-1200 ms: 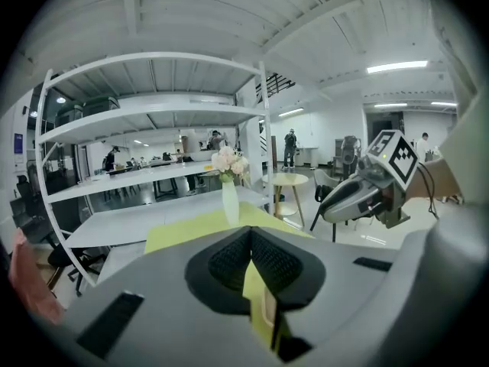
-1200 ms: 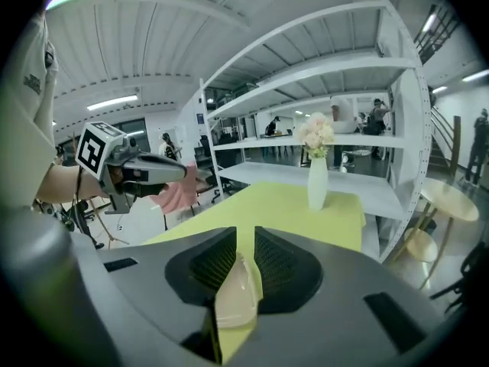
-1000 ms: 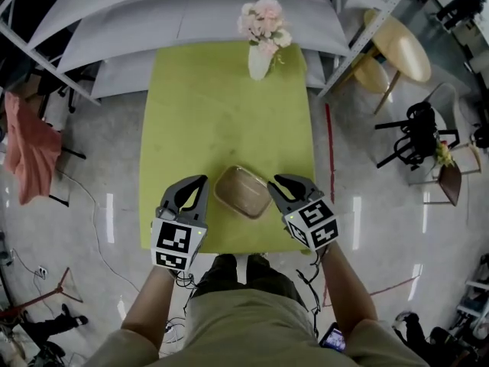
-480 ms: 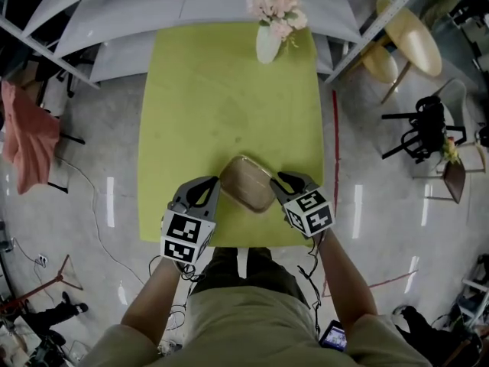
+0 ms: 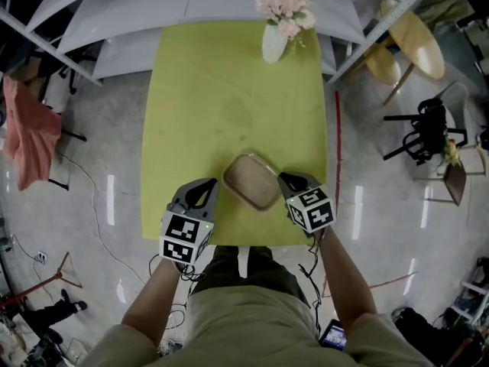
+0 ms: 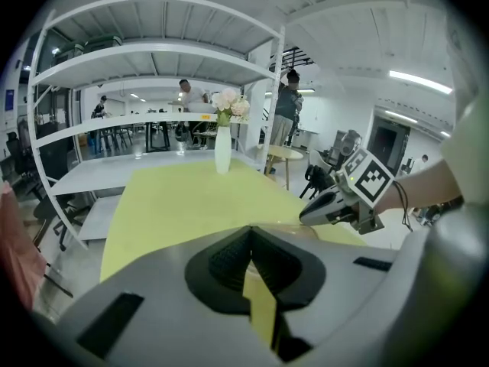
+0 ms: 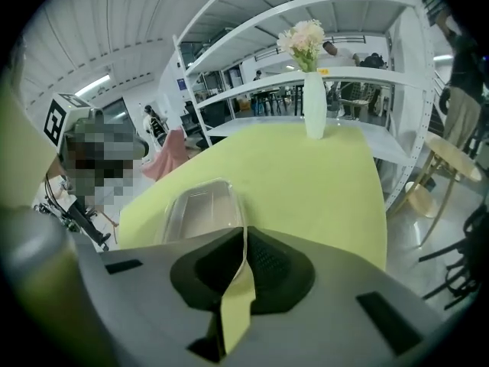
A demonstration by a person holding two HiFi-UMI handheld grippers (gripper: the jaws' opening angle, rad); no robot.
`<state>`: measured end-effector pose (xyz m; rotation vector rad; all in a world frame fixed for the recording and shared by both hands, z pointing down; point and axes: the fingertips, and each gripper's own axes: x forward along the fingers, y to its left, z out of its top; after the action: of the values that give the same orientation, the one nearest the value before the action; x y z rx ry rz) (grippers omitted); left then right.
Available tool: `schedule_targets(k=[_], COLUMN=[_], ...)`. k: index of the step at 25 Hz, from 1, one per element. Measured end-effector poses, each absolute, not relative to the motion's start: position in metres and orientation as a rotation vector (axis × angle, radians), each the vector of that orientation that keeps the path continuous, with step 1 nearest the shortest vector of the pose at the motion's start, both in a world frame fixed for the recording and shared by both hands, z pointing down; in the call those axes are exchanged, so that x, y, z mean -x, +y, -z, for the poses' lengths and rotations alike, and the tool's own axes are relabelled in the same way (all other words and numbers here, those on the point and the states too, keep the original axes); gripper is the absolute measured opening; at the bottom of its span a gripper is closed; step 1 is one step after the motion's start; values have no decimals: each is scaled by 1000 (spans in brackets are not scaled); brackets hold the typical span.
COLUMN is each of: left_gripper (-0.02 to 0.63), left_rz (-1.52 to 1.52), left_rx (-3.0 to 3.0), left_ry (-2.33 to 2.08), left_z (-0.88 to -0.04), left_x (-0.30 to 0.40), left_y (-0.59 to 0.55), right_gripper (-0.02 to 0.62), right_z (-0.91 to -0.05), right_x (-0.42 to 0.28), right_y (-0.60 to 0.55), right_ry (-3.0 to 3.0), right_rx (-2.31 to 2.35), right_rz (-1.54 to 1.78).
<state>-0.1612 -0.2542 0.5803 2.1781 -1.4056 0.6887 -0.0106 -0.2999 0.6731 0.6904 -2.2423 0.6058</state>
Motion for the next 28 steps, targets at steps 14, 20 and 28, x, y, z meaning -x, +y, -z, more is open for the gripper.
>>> schedule_targets(k=[14,20,28], left_gripper=[6,6,6], left_rz=[-582,-472,-310], left_rx=[-2325,-2430,-2577], left_ry=[-1593,-1755,-1920], left_z=[-484,-402,-300], left_x=[181,189,190], left_y=[-276,-275,-256], right_gripper=[20,21,23], right_z=[-512,-415,-303], right_x=[-1,-10,-25], right_y=[-336,-329,-301], right_ry=[-2415,-2545,-2698], right_rx=[-1001,-1148,-1321], right_rz=[-414,-302,-93])
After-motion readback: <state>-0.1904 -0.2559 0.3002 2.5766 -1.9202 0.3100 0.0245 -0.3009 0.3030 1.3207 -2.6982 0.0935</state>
